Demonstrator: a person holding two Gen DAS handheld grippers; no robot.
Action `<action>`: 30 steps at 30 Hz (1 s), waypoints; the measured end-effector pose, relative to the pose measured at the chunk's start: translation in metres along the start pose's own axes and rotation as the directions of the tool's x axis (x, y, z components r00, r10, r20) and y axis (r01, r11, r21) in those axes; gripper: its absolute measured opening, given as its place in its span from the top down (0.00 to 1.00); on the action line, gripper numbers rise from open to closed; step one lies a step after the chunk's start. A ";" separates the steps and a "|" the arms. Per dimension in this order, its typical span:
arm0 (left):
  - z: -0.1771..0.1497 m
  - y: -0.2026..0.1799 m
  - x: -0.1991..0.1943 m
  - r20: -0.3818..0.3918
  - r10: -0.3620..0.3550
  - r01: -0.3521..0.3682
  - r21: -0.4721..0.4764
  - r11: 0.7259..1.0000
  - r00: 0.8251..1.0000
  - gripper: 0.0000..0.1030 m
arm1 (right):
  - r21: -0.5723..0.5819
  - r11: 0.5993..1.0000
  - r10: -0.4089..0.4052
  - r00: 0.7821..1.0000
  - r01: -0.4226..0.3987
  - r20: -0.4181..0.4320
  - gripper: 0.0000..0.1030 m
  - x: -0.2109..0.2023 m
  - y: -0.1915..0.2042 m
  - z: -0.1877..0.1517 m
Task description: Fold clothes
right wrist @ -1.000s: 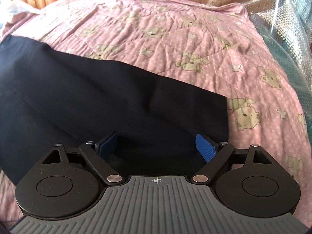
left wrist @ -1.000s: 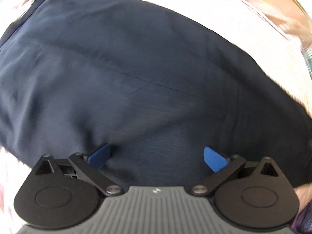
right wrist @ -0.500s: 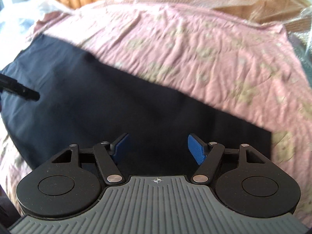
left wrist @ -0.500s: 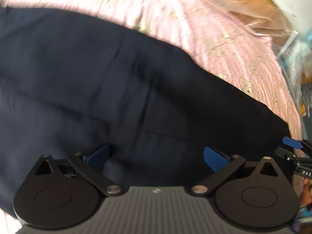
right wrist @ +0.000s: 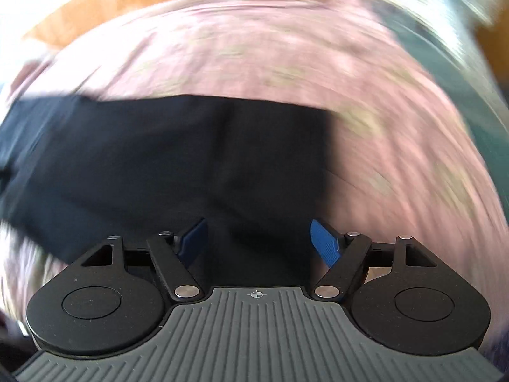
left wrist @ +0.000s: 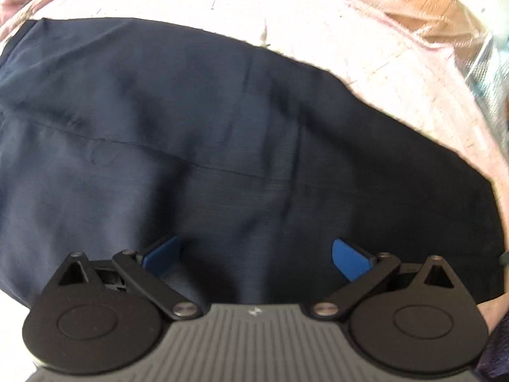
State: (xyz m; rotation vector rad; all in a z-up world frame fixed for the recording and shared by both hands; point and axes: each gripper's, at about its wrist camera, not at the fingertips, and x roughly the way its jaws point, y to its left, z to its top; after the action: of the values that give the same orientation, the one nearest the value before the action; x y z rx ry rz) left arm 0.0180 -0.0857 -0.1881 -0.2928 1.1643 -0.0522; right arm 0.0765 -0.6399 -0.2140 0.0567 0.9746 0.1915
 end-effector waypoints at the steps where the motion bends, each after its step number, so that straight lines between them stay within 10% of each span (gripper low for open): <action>1: -0.002 -0.005 -0.002 -0.007 -0.038 0.038 -0.012 0.999 0.999 0.00 | 0.062 0.998 -0.003 1.000 0.004 -0.009 0.28 -0.001 -0.009 -0.007; 12: 0.006 -0.157 0.026 -0.201 -0.258 0.300 0.219 0.929 0.945 0.00 | 0.020 0.995 -0.092 0.995 0.093 -0.044 0.20 0.004 0.014 -0.020; 19: -0.006 -0.200 0.064 -0.234 -0.136 0.224 0.403 0.887 0.963 0.00 | -0.027 0.993 -0.119 0.992 0.119 -0.034 0.26 0.007 0.019 -0.025; 30: -0.004 -0.202 0.078 -0.236 -0.134 0.218 0.380 0.899 0.963 0.00 | -0.066 0.992 -0.108 0.994 0.107 -0.020 0.50 0.003 0.029 -0.027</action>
State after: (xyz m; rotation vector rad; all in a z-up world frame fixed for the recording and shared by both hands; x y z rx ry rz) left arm 0.0673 -0.2954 -0.2079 -0.0239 1.2964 -0.4890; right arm 0.0517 -0.6124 -0.2275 -0.0581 0.9915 0.1249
